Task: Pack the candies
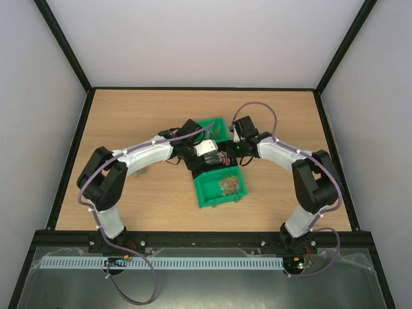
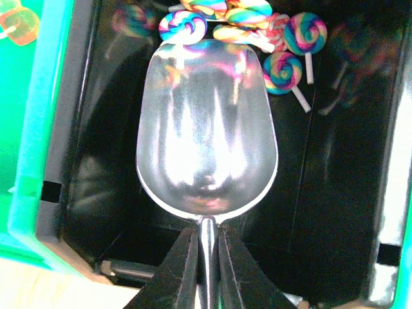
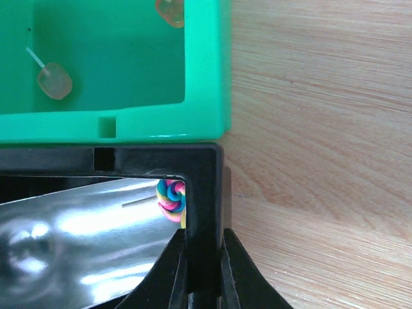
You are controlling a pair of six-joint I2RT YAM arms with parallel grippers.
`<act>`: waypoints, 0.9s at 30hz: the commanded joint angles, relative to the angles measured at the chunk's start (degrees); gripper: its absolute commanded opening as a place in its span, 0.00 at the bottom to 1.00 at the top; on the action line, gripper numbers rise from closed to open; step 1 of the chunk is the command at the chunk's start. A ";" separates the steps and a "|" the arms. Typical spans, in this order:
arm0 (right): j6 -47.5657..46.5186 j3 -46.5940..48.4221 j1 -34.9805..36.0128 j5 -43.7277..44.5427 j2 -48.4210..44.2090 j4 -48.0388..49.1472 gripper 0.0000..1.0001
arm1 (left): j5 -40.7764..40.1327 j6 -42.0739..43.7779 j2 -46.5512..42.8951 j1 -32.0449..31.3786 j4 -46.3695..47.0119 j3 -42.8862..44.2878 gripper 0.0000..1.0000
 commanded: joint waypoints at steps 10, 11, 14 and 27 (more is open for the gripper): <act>0.03 -0.36 1.83 -9.99 -4.63 -0.41 0.01 | 1.47 -2.01 9.19 -2.06 -10.89 3.33 0.02; -0.05 -0.43 2.19 -10.93 -4.99 -0.10 0.01 | 3.10 -3.51 9.72 -2.24 -8.52 3.26 0.02; -0.23 -0.96 2.39 -11.03 -6.01 0.69 0.01 | 6.84 -6.66 7.55 -1.46 -1.19 0.07 0.02; -2.75 -1.10 2.12 -3.39 -4.27 -1.65 0.01 | 8.64 -1.11 -0.56 -0.68 4.35 -8.61 0.02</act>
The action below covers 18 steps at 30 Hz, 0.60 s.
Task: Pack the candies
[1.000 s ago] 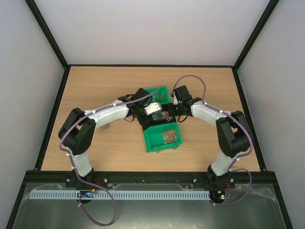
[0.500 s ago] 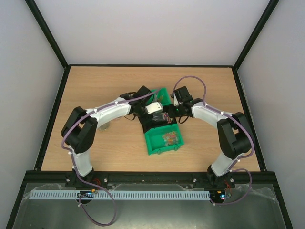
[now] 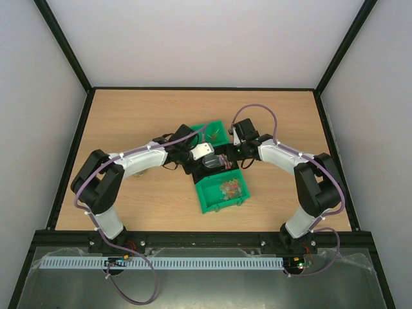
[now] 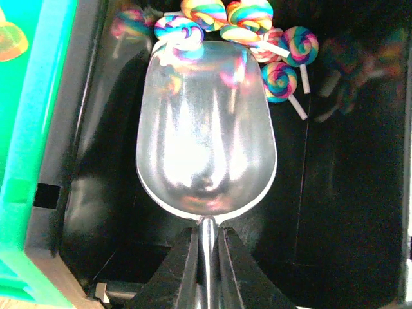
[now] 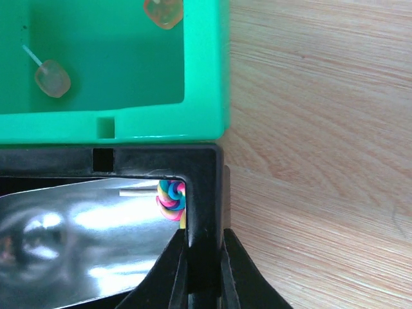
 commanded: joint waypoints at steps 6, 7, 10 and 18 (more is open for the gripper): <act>-2.28 0.58 0.60 0.43 -2.34 -1.23 0.01 | -1.38 3.77 -1.48 0.19 -7.26 -2.43 0.02; -1.97 0.51 0.60 0.31 -2.20 -1.16 0.01 | -1.40 2.88 -0.69 -0.92 -6.64 -1.81 0.02; -1.97 0.68 0.59 0.44 -1.71 -1.12 0.01 | -3.53 1.40 3.11 -3.85 -9.45 2.33 0.02; -2.26 1.85 0.60 0.38 -2.17 -2.29 0.01 | -1.56 -2.82 5.80 -3.85 -10.61 5.65 0.02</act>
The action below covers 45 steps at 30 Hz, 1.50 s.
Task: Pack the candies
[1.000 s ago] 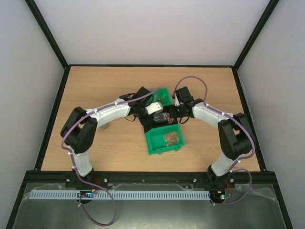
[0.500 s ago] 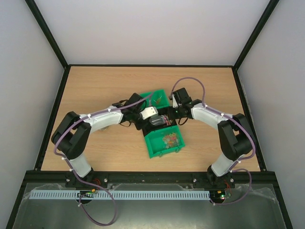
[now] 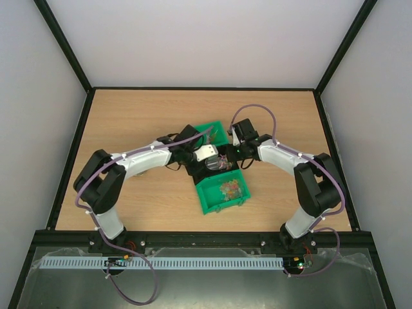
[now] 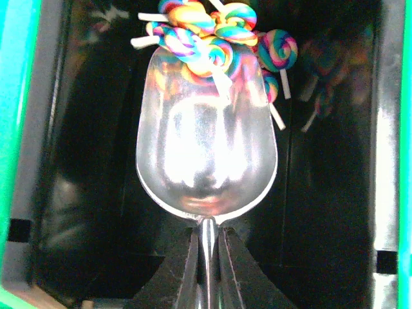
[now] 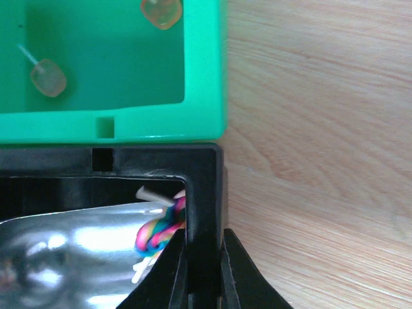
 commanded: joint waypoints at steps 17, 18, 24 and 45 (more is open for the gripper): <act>-0.69 1.47 0.53 -0.99 -1.89 -1.57 0.01 | 0.45 0.16 -2.16 1.40 2.51 -7.18 0.02; -0.24 1.37 0.53 -1.24 -1.64 -1.52 0.01 | 0.08 -0.57 0.49 -0.63 0.58 -3.94 0.02; -0.47 2.14 0.53 -0.67 -1.60 -1.46 0.01 | 1.86 -3.36 -1.99 -0.84 5.00 -8.18 0.02; -0.72 3.16 0.53 -0.78 -0.49 -2.10 0.01 | 6.08 -5.48 0.42 -0.36 6.98 -5.83 0.02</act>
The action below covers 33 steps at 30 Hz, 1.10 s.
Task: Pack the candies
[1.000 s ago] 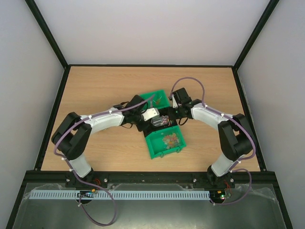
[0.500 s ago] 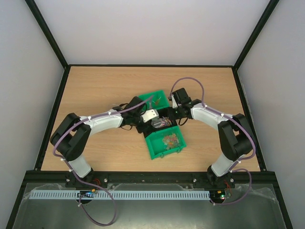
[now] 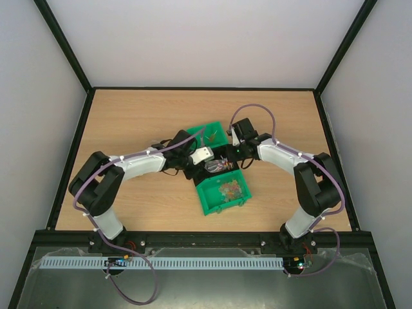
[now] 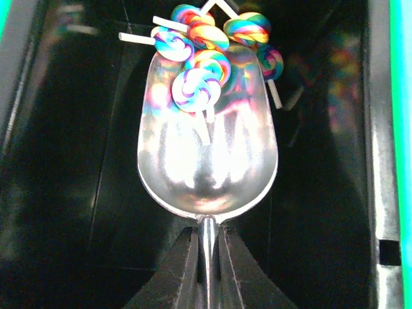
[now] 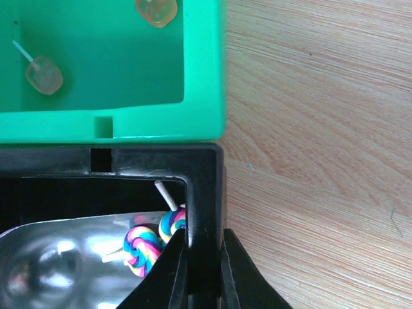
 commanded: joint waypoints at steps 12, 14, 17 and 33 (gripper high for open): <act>-0.19 3.17 0.49 -1.00 0.34 -0.81 0.01 | 2.33 -1.94 -1.12 1.83 10.18 -6.76 0.02; -0.12 2.89 0.49 -1.15 0.33 -0.73 0.01 | 3.77 0.19 -3.45 -0.55 14.67 -8.64 0.02; -0.07 2.68 0.45 -1.20 0.47 -0.73 0.01 | 8.37 0.19 -4.23 -0.81 20.63 -10.11 0.02; -1.96 1.73 0.49 0.00 -1.04 -1.00 0.01 | 13.78 -7.43 -3.15 2.28 31.33 -16.81 0.02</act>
